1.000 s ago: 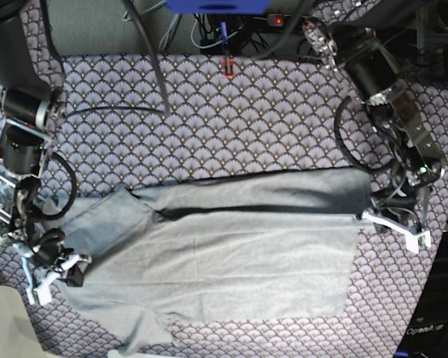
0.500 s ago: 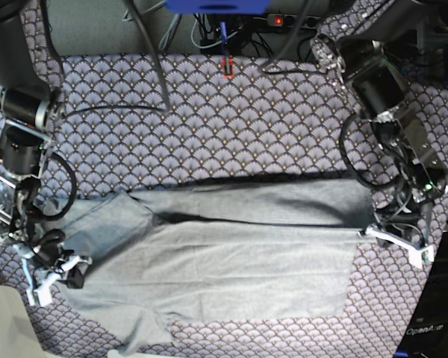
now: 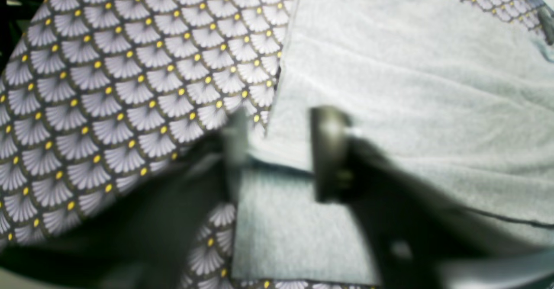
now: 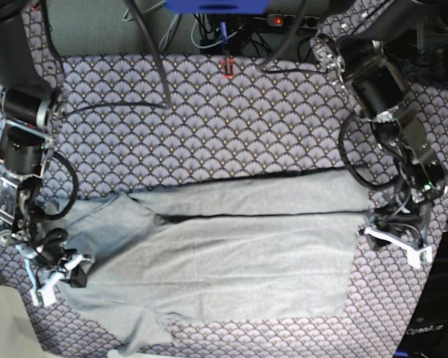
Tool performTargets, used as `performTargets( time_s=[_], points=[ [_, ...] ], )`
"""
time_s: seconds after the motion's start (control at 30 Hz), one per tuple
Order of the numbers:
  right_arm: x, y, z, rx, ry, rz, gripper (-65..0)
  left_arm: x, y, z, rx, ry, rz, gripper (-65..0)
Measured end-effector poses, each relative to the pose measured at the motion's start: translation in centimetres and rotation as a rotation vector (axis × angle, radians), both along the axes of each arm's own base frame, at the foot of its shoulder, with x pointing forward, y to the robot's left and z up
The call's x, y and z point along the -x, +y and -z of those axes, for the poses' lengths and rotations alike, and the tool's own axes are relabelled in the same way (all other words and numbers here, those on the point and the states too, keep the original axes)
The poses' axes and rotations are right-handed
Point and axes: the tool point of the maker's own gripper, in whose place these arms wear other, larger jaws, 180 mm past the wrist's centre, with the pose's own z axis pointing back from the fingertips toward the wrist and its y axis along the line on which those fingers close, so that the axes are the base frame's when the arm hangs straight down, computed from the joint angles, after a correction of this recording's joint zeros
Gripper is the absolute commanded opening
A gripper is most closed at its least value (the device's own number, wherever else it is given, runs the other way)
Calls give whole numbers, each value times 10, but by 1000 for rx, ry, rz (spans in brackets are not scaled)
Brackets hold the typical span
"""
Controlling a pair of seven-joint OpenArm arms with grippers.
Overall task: Fold the T-shirt properly
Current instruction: 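Lower the folded collar edge onto the shirt body with both grippers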
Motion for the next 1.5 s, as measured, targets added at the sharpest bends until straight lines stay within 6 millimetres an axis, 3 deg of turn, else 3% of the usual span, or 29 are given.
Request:
performTargets(
  time_s=[0.07,0.17,0.27,0.47,0.63,0.77,0.87,1.07,1.17,1.23,1.37,1.43,1.5],
  points=[
    [1,0,2,1,4,-1,-625,-5,-7,-7,-23,-11,42,-283],
    [4,0,7,-2,13,0,-563,-10,-11,-27,-28,-74,58,-291],
    [12,-1,18,4,39,-2,-501,-5,-9,-32,-31,-81,62,-289],
    [36,-20,45,38,107,15,-406,31,-14,5,-24,23,79,-289],
    [39,-28,44,39,97,31,-402,48,-24,28,-25,38,109,-289],
    [55,-37,60,59,144,35,-400,62,-15,40,-31,68,76,-288],
    [65,-53,65,87,168,47,-399,59,-15,35,-27,49,75,-288],
    [69,-93,49,151,156,89,-399,51,-14,13,-61,-4,75,-288],
    [69,-104,39,181,141,94,-398,39,-13,-2,-62,-44,72,-288],
    [71,-108,33,201,126,94,-398,33,-15,2,-39,-59,74,-287],
    [94,-110,41,261,137,72,-401,32,-5,35,-16,38,63,-287],
    [104,-103,48,284,150,48,-399,25,1,35,-9,42,61,-267],
    [107,-89,47,299,135,25,-401,14,1,26,-3,9,72,-203]
  ],
)
